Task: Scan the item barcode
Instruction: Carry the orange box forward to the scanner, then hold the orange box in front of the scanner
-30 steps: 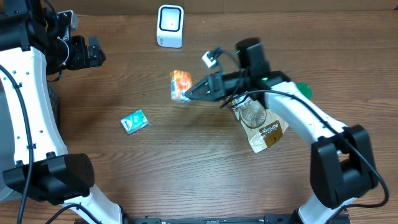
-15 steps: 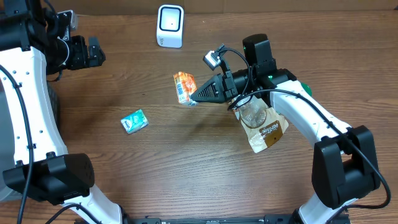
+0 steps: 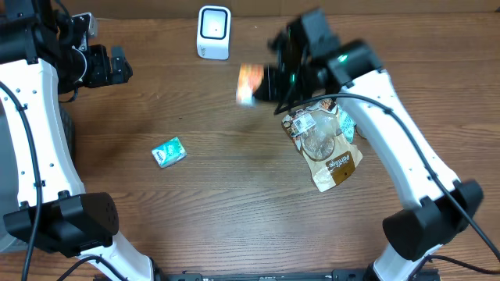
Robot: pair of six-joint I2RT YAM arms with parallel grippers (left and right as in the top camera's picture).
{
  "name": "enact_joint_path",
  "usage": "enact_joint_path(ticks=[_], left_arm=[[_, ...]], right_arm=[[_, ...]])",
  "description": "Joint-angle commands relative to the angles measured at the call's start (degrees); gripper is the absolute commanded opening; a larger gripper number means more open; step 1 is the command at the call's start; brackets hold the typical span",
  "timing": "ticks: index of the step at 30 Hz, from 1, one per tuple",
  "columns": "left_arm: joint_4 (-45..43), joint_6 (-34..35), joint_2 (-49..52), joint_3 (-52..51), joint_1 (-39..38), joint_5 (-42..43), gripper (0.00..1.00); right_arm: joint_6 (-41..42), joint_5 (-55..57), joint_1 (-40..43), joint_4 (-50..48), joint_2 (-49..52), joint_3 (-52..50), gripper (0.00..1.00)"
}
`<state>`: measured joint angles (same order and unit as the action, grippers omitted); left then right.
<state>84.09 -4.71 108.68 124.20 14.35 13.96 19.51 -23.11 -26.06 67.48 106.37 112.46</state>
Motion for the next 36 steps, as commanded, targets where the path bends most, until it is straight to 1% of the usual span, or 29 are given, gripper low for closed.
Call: enact_joint_path(ticks=[1, 4, 5, 7, 8, 9, 10, 12, 13, 15, 18, 23, 25, 28, 31, 36], left_arm=[[-0.11, -0.87, -0.22, 0.28, -0.11, 0.50, 0.99], [-0.11, -0.87, -0.22, 0.28, -0.11, 0.50, 1.00], [-0.11, -0.87, -0.22, 0.28, -0.11, 0.50, 1.00], [-0.11, -0.87, -0.22, 0.28, -0.13, 0.50, 0.99], [-0.11, -0.87, -0.22, 0.28, -0.11, 0.50, 1.00], [-0.11, -0.87, -0.22, 0.28, -0.11, 0.50, 1.00], [-0.11, -0.87, -0.22, 0.28, -0.11, 0.50, 1.00], [-0.11, -0.87, -0.22, 0.28, -0.11, 0.50, 1.00], [-0.11, -0.87, -0.22, 0.28, -0.11, 0.50, 0.99], [-0.11, -0.87, -0.22, 0.28, -0.11, 0.50, 1.00], [-0.11, -0.87, -0.22, 0.28, -0.11, 0.50, 0.99], [-0.11, -0.87, -0.22, 0.28, -0.11, 0.50, 0.99], [-0.11, -0.87, -0.22, 0.28, -0.11, 0.50, 0.99], [-0.11, -0.87, -0.22, 0.28, -0.11, 0.50, 0.99], [-0.11, -0.87, -0.22, 0.28, -0.11, 0.50, 0.99], [-0.11, -0.87, -0.22, 0.28, -0.11, 0.50, 1.00]], right_arm=[[-4.90, 28.65, -3.78, -2.99, 1.90, 12.41, 0.04], [-10.34, 46.31, -7.43, -14.67, 3.91, 12.85, 0.04], [-12.39, 50.16, -8.31, -18.23, 5.01, 12.85, 0.04], [-19.28, 58.53, -10.08, -30.03, 9.53, 12.81, 0.04], [-21.05, 60.08, -10.32, -34.25, 11.45, 12.76, 0.04], [-25.03, 61.22, -10.32, -40.41, 14.19, 12.76, 0.04], [-26.99, 61.24, -10.29, -42.47, 15.32, 12.76, 0.04], [-37.46, 61.20, -9.99, -52.83, 21.00, 12.74, 0.04], [-40.30, 61.16, -9.92, -54.90, 22.12, 12.74, 0.04], [-49.46, 60.89, -9.81, -61.33, 26.32, 12.74, 0.04], [-61.40, 59.65, -9.84, -66.69, 31.95, 12.74, 0.04], [-79.01, 54.86, -9.88, -67.87, 38.95, 12.74, 0.04], [-81.57, 54.42, -9.88, -69.11, 41.16, 12.74, 0.04], [-81.59, 53.59, -9.88, -72.06, 43.10, 12.74, 0.04], [-81.59, 51.23, -9.81, -72.22, 43.25, 12.74, 0.04], [-81.59, 51.15, -9.81, -73.00, 43.25, 12.74, 0.04]])
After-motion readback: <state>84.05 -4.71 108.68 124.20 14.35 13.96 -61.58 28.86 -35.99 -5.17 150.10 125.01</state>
